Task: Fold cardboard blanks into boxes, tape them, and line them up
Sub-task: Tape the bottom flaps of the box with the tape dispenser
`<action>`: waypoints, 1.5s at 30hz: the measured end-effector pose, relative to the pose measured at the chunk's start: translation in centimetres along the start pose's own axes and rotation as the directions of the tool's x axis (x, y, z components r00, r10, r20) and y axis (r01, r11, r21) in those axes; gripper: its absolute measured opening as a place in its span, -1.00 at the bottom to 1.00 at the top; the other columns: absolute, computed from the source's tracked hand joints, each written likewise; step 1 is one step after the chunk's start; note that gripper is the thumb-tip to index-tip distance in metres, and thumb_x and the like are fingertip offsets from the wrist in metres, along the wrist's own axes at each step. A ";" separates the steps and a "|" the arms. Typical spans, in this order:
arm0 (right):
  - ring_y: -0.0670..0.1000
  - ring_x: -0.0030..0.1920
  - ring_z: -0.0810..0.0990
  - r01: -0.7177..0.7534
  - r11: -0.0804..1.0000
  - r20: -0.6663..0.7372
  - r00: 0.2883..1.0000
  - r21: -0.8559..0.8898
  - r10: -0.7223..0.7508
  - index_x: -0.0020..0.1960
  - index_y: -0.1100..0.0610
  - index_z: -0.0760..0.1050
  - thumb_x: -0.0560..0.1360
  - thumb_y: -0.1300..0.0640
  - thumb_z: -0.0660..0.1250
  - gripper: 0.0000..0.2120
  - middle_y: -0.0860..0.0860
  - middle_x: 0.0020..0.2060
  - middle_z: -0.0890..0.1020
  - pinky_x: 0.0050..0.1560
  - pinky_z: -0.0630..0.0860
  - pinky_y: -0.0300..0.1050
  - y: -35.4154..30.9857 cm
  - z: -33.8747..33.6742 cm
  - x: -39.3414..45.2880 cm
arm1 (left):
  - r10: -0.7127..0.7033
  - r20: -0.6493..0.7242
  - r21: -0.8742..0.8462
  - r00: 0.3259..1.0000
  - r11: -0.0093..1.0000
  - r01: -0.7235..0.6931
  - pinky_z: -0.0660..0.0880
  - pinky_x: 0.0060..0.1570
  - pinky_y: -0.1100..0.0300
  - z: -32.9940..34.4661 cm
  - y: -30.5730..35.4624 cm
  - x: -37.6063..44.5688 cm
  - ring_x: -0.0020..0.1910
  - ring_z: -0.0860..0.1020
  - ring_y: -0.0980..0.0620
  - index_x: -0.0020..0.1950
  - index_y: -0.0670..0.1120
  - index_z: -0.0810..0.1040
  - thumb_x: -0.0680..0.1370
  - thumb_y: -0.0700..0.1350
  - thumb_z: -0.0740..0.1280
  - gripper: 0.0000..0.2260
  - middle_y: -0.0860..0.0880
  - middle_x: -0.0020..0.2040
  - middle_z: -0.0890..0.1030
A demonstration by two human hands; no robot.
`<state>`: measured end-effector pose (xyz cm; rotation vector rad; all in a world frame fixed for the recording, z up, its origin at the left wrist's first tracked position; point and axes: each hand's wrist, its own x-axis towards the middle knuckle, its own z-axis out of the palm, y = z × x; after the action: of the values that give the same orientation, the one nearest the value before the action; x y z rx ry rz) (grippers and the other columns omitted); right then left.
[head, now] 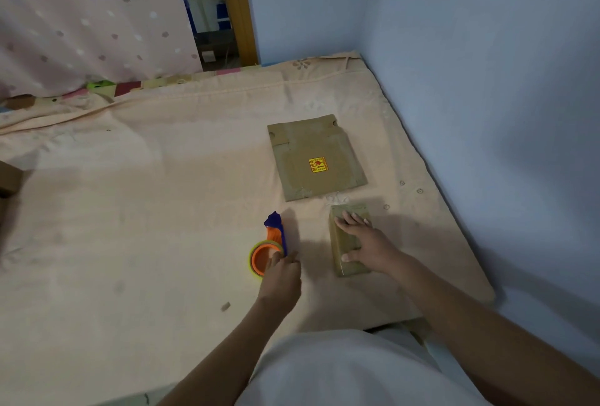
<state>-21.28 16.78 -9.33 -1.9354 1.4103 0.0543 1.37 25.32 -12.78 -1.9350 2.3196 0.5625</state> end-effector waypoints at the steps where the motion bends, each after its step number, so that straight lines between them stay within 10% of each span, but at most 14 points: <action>1: -0.12 0.59 -0.14 -0.003 1.000 0.002 1.000 -0.002 0.003 0.62 -0.09 0.04 0.46 0.08 0.51 -0.10 -0.14 0.60 -0.04 0.48 -0.21 -0.26 0.0 0.0 0.0 | -0.011 -0.083 -0.072 0.996 0.997 0.005 0.39 0.19 0.02 -0.2 0.8 0.2 0.14 0.48 -0.24 0.11 -0.14 0.66 0.47 -0.29 0.27 -0.72 -0.07 0.29 0.58; 3: -0.12 0.59 -0.14 -0.004 1.000 0.006 1.000 -0.005 0.004 0.62 -0.10 0.04 0.46 0.07 0.51 -0.09 -0.13 0.61 -0.04 0.48 -0.21 -0.26 -0.1 0.0 0.1 | -0.104 -0.193 -0.338 0.976 0.940 0.033 0.41 0.12 0.16 -0.9 2.5 0.9 0.04 0.59 -0.18 0.04 -0.12 0.72 0.48 -0.28 0.30 -0.75 -0.04 0.12 0.69; 6: -0.12 0.60 -0.15 -0.006 1.000 0.007 1.000 -0.003 0.006 0.62 -0.08 0.04 0.46 0.08 0.51 -0.10 -0.12 0.61 -0.05 0.50 -0.22 -0.23 -0.2 0.1 0.1 | -0.298 0.258 -0.801 0.919 0.465 0.376 0.46 -0.15 0.34 -2.4 4.6 1.6 -0.10 0.58 0.07 0.15 -0.19 0.67 0.58 -0.29 0.25 -0.76 -0.05 0.02 0.69; 8: -0.12 0.59 -0.15 -0.006 1.000 0.010 1.000 -0.003 0.006 0.62 -0.08 0.03 0.47 0.08 0.50 -0.10 -0.13 0.60 -0.06 0.50 -0.22 -0.23 -0.2 0.0 0.1 | -0.284 0.475 -0.836 0.833 0.150 0.528 0.41 -0.25 0.30 -2.4 5.4 1.9 -0.22 0.49 0.09 0.14 -0.21 0.63 0.61 -0.26 0.26 -0.81 -0.07 -0.03 0.66; 12: -0.11 0.60 -0.16 0.004 1.000 0.008 1.000 0.012 -0.005 0.62 -0.06 0.03 0.47 0.10 0.50 -0.10 -0.11 0.60 -0.06 0.46 -0.25 -0.28 -0.2 0.0 0.0 | -0.232 0.623 -0.781 0.747 -0.134 0.609 0.46 -0.08 0.14 -1.8 5.5 1.8 -0.07 0.52 -0.01 0.13 -0.14 0.61 0.61 -0.19 0.33 -0.87 -0.06 -0.05 0.67; 30: -0.14 0.58 -0.18 0.037 0.999 0.006 0.999 0.035 -0.037 0.62 -0.04 0.06 0.45 0.11 0.52 -0.10 -0.09 0.61 -0.06 0.47 -0.29 -0.30 0.5 0.3 0.3 | -0.333 0.667 -0.740 0.666 -0.190 0.646 0.38 -0.17 0.17 -0.6 6.6 3.2 -0.12 0.50 0.01 -0.10 -0.08 0.63 0.54 -0.20 0.43 -0.96 -0.05 -0.15 0.59; 42: -0.09 0.60 -0.18 0.020 1.000 0.003 1.000 0.013 -0.020 0.62 -0.04 0.04 0.46 0.11 0.51 -0.10 -0.09 0.61 -0.07 0.47 -0.27 -0.28 0.3 0.5 0.3 | -0.415 0.762 -0.640 0.496 -0.595 0.485 0.49 -0.15 0.08 0.1 9.4 2.5 -0.15 0.50 -0.04 -0.02 -0.15 0.58 0.46 -0.19 0.53 -0.81 -0.10 -0.13 0.56; 45: -0.09 0.60 -0.17 0.021 1.000 -0.006 1.000 0.016 -0.021 0.62 -0.04 0.06 0.46 0.10 0.51 -0.11 -0.10 0.61 -0.06 0.47 -0.27 -0.30 0.4 0.7 0.3 | -0.602 0.608 -0.793 0.517 -0.429 0.432 0.48 -0.26 0.17 0.3 9.9 2.8 -0.19 0.54 -0.06 -0.04 -0.10 0.58 0.44 -0.17 0.54 -0.82 -0.11 -0.14 0.62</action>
<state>-21.23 16.83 -10.16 -1.9380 1.3898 0.0277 -8.82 24.13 -11.51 -3.1042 -0.1292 2.3705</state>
